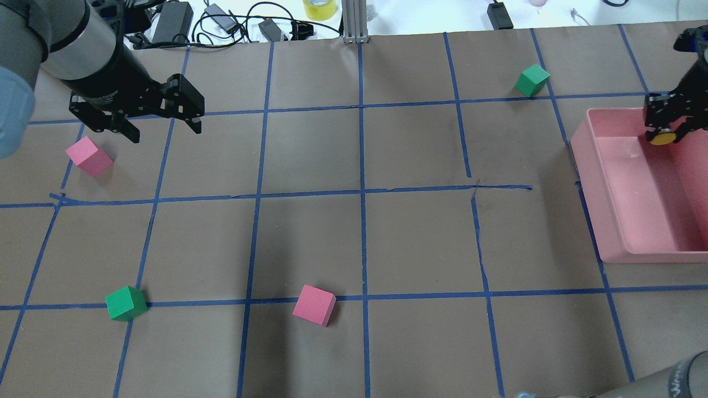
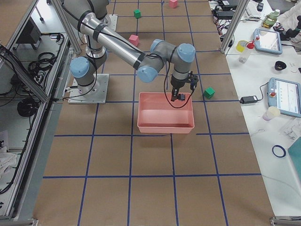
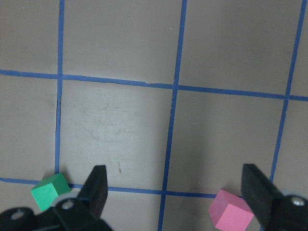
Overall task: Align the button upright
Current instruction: 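Lift the button out of the bin and carry it to the table center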
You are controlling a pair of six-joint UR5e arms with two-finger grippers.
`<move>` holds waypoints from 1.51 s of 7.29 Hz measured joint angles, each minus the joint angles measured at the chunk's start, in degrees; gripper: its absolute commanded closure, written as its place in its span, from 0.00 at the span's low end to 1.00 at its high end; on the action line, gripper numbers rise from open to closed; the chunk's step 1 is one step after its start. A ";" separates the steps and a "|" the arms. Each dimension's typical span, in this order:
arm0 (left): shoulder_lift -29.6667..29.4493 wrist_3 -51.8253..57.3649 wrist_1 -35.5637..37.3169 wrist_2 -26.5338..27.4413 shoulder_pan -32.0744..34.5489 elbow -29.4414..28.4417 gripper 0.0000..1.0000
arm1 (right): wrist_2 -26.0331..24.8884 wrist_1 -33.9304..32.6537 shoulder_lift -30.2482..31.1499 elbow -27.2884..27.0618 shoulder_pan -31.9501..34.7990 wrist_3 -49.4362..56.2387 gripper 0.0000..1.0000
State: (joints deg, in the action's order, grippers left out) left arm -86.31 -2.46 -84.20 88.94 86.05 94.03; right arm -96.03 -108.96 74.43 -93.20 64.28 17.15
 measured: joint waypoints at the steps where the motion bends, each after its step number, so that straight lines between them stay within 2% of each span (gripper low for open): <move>1: 0.00 0.00 0.00 0.00 0.00 -0.01 0.00 | -0.59 -0.03 -0.03 0.46 5.37 -0.77 1.00; 4: -0.40 0.43 0.15 0.05 -0.27 0.24 0.00 | 0.04 -0.36 -2.86 2.17 22.99 -12.41 1.00; 5: -0.77 0.75 0.39 0.23 -0.30 0.53 0.00 | 2.28 -0.77 -5.04 2.83 27.51 -16.87 1.00; 7: -1.09 1.81 0.12 0.26 -0.07 0.68 0.00 | 10.09 -2.48 -9.30 4.37 32.64 -22.96 1.00; 8: -1.18 1.92 -0.25 0.36 0.03 1.05 0.00 | 11.89 -4.32 -11.36 4.84 35.22 -26.70 1.00; 11: -2.11 2.19 1.89 0.73 -0.01 3.12 0.00 | 11.80 -8.22 -16.99 7.95 42.01 -37.53 1.00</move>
State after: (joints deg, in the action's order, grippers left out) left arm -88.42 -0.27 -82.31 89.67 86.03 97.15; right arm -84.23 -117.19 57.44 -85.25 106.29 -20.38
